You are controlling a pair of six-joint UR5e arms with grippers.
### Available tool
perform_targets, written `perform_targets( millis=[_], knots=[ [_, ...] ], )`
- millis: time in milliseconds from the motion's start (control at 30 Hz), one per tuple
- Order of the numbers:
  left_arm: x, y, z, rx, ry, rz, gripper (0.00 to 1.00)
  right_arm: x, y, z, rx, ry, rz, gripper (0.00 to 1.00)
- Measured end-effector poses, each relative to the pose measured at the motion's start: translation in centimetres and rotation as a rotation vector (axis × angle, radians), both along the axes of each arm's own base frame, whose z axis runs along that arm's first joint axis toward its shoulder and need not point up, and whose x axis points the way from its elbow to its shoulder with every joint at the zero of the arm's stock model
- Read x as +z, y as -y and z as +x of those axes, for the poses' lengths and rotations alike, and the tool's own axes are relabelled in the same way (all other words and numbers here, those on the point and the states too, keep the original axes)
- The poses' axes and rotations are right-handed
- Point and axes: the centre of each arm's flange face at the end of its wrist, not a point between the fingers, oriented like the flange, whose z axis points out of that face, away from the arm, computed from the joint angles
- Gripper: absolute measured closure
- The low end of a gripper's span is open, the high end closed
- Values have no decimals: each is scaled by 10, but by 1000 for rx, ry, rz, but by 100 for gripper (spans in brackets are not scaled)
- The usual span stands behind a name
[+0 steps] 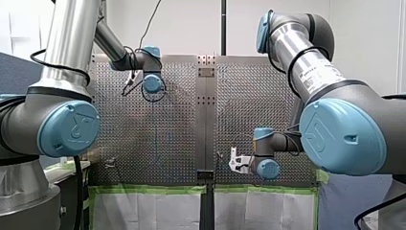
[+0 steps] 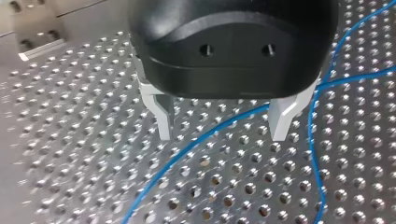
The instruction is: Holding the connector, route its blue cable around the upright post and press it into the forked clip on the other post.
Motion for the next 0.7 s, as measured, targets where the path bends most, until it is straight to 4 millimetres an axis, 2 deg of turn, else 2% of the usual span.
perform_targets(
  millis=[400, 567, 700],
  knots=[
    [-4, -11, 9, 24, 10, -7, 0, 0, -1, 1, 2, -1, 1, 100],
    [-17, -16, 15, 35, -12, -2, 0, 0, -2, 2, 5, -1, 1, 100],
    [-35, -10, 18, 21, -44, 10, 0, -1, -3, 3, 7, -2, 2, 100]
  ],
)
